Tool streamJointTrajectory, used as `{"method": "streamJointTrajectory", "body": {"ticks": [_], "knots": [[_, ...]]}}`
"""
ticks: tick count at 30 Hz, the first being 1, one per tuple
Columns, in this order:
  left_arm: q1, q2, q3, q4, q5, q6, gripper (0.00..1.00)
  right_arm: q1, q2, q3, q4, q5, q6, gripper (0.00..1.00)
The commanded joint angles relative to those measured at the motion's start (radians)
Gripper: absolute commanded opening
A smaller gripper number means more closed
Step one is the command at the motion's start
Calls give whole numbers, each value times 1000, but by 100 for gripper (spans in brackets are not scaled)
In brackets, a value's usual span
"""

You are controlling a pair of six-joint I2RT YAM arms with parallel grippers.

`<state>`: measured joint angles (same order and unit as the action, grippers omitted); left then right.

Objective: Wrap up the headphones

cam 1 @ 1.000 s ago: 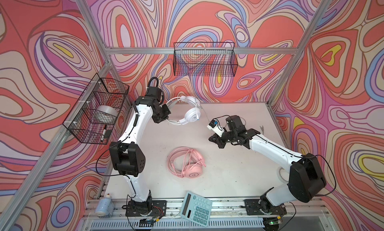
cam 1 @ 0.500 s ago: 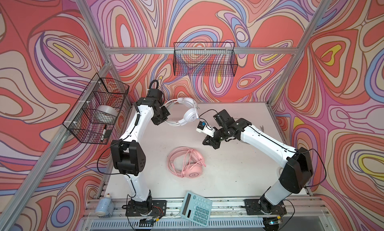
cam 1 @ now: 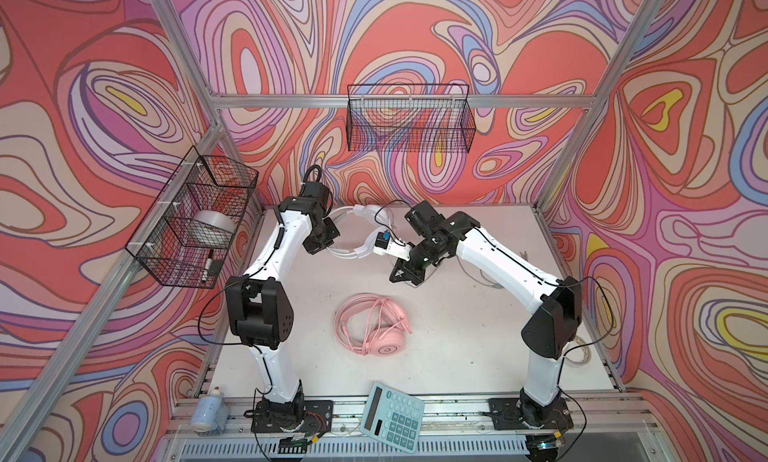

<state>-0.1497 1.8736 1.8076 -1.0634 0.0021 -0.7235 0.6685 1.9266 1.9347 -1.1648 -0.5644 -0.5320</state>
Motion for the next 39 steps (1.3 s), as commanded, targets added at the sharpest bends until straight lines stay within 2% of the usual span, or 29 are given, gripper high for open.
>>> {"method": "streamJointTrajectory", "body": {"ticks": [1,14,18,23,34,39], "knots": [[-16,7,-5,-21,-43,24,0,5,55,87,-126,-39,-42,0],[-42,5,-5,-58,-154,200,0,-22,207,394,-342,-30,-104,0],[-42,-2,-3,-46,-148,249,0,-36,209,416,-361,-2,-126,0],[-42,5,5,-36,-125,282,0,-57,230,470,-396,-25,-134,0],[-44,0,-18,-20,-72,398,0,-117,210,452,-373,27,-156,0],[-44,-6,-28,-4,-65,412,0,-121,206,458,-368,36,-186,0]]}}
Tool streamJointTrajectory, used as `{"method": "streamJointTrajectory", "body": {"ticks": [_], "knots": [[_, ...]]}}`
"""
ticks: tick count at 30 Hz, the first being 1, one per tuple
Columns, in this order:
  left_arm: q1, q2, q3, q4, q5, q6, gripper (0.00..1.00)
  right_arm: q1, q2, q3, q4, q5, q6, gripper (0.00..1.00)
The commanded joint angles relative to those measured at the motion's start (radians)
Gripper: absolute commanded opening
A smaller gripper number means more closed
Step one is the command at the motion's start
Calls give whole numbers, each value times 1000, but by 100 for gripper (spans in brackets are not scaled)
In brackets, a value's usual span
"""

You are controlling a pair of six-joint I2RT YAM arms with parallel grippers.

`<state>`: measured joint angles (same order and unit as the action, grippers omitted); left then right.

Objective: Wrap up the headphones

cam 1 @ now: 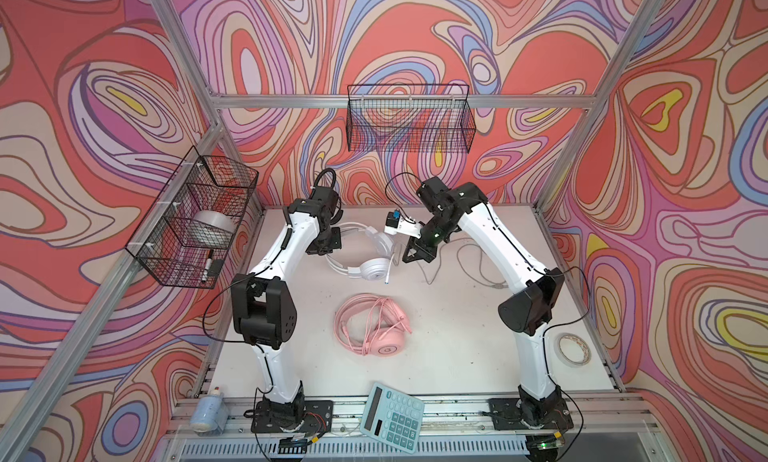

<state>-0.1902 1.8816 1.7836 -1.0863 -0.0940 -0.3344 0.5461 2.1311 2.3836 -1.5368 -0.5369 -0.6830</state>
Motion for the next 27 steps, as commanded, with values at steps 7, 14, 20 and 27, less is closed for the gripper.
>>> {"method": "streamJointTrajectory", "body": {"ticks": [7,14,20,27], "knots": [[-3,3,0,33,84,-5,0,3,-112,-164,98,-36,-84,0],[-3,24,20,33,95,-3,0,6,-174,-237,110,-90,-105,0],[-3,37,40,25,99,-7,0,9,-270,-388,192,-90,-109,0],[-3,52,50,17,101,-9,0,9,-353,-467,218,-146,-142,0]]}}
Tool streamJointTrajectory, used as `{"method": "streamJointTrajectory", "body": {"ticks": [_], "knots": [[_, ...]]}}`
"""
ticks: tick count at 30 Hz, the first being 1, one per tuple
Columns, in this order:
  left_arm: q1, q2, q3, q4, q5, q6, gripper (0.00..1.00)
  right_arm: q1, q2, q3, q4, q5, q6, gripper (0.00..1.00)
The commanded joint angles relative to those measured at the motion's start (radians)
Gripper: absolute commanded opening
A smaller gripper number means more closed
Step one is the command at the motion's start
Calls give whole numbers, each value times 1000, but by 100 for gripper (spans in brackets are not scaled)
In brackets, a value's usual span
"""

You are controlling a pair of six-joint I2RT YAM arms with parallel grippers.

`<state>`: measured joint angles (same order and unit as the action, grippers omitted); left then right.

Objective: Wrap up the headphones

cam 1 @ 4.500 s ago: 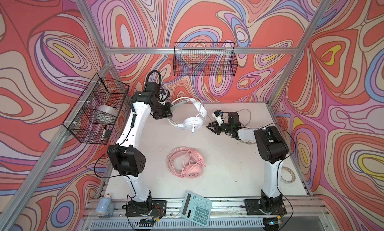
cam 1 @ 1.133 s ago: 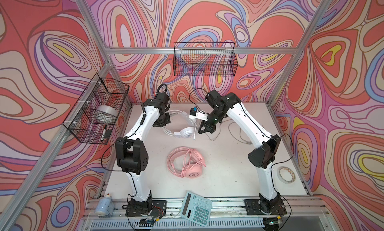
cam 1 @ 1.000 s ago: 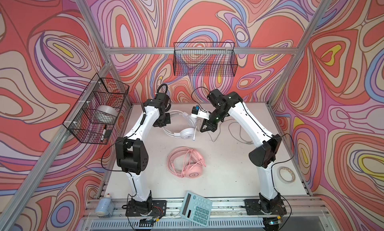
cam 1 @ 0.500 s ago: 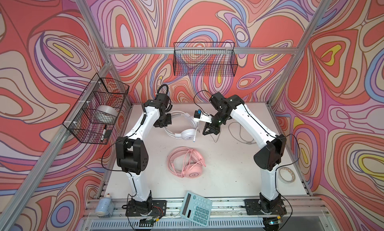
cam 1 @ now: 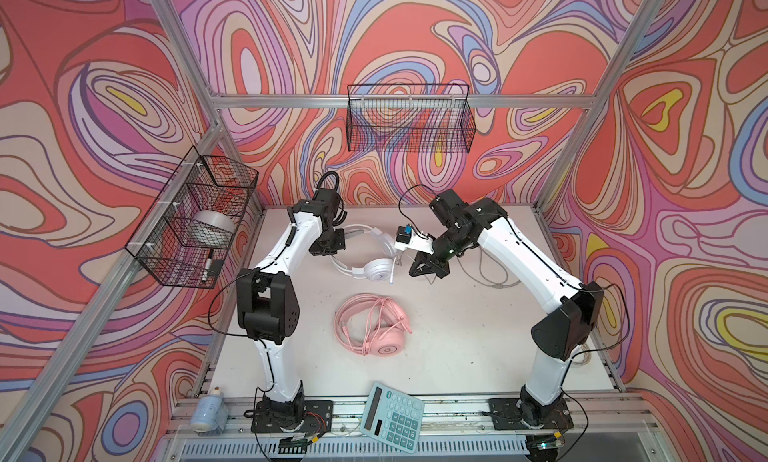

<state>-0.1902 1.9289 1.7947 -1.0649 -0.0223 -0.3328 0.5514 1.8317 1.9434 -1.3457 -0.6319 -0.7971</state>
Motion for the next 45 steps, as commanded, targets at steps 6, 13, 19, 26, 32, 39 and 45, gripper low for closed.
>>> {"method": "streamJointTrajectory", "body": {"ticks": [6,13,19,26,32,39,45], "knots": [[-2,9,48,-1,45,-15,0,4,-144,-138,48,-22,-5,0],[-2,22,57,-7,54,-7,0,4,-134,-113,59,-38,18,0],[-3,13,46,-3,64,22,0,4,5,59,-7,-50,52,0],[-3,-11,9,38,102,69,0,-13,85,179,52,-27,117,0],[-3,-27,-17,60,137,103,0,-44,120,220,106,-87,157,0],[-5,-29,-19,67,160,118,0,-50,172,256,77,-93,176,0],[-5,-21,-5,51,139,117,0,-53,101,146,59,-111,72,0]]}}
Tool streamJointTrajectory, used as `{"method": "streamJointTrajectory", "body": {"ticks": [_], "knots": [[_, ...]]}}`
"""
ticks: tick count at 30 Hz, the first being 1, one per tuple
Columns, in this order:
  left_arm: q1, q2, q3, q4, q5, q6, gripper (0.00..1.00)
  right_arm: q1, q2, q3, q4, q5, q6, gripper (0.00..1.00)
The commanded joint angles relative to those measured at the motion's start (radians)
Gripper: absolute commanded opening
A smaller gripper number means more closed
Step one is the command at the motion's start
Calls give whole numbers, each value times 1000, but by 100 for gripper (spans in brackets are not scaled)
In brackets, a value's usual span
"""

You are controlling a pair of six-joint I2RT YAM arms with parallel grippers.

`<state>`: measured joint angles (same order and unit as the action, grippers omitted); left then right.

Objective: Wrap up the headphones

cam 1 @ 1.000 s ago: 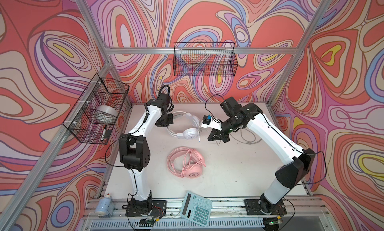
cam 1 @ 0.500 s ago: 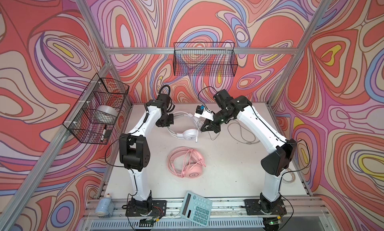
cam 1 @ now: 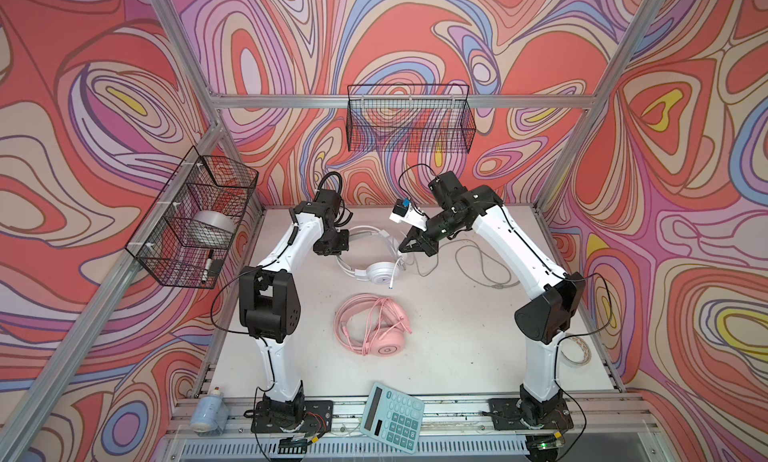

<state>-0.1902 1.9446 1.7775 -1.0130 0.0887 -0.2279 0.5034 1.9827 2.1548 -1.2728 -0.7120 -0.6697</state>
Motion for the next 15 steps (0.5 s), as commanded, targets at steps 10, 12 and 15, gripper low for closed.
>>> {"method": "streamJointTrajectory", "body": {"ticks": [10,12,15], "knots": [[-5,-23,19,-5,39,17,0,-5,-342,-462,167,179,-77,0],[-5,-22,20,-3,48,18,0,-4,-392,-521,197,265,-78,0],[-5,-22,22,4,70,20,0,-5,-452,-601,250,387,-89,0]]}}
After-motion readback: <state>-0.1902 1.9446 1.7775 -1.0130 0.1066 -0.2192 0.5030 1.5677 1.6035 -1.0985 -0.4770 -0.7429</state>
